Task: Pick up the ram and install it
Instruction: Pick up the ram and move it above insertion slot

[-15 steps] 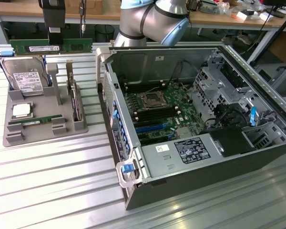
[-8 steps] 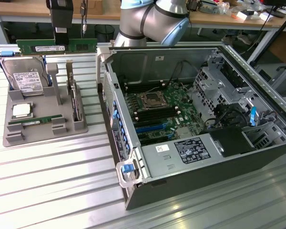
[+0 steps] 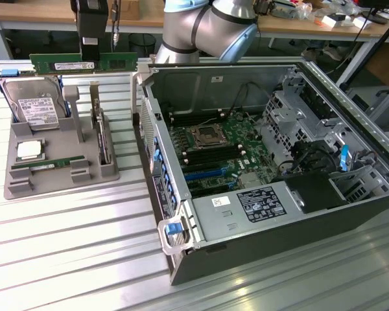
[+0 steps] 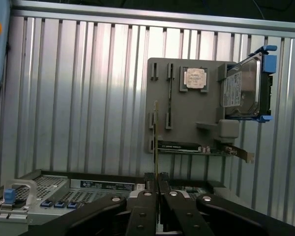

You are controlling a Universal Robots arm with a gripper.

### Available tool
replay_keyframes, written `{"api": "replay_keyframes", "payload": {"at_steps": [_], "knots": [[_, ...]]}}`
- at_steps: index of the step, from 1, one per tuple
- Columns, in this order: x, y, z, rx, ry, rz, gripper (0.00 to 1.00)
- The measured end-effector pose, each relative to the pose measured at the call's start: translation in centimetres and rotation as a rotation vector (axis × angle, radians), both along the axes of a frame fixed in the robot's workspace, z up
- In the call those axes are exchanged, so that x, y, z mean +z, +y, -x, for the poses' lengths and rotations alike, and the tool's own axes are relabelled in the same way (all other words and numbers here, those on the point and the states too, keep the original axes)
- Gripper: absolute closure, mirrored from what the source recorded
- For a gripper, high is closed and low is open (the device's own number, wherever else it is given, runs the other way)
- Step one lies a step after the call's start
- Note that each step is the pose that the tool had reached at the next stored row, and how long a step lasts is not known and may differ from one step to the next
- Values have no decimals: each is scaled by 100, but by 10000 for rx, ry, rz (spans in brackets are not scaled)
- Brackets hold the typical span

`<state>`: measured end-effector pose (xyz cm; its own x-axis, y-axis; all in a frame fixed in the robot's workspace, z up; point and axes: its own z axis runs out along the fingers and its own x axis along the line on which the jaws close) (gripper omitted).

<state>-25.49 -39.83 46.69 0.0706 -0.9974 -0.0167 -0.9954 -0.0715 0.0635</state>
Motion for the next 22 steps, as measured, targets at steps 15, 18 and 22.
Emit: {"api": "replay_keyframes", "payload": {"at_steps": [15, 18, 22], "knots": [[-5, 0, -167, 58, 38, 0, 88], [-6, 0, -205, 71, 48, 0, 88], [-8, 0, -247, 85, 58, 0, 88]]}}
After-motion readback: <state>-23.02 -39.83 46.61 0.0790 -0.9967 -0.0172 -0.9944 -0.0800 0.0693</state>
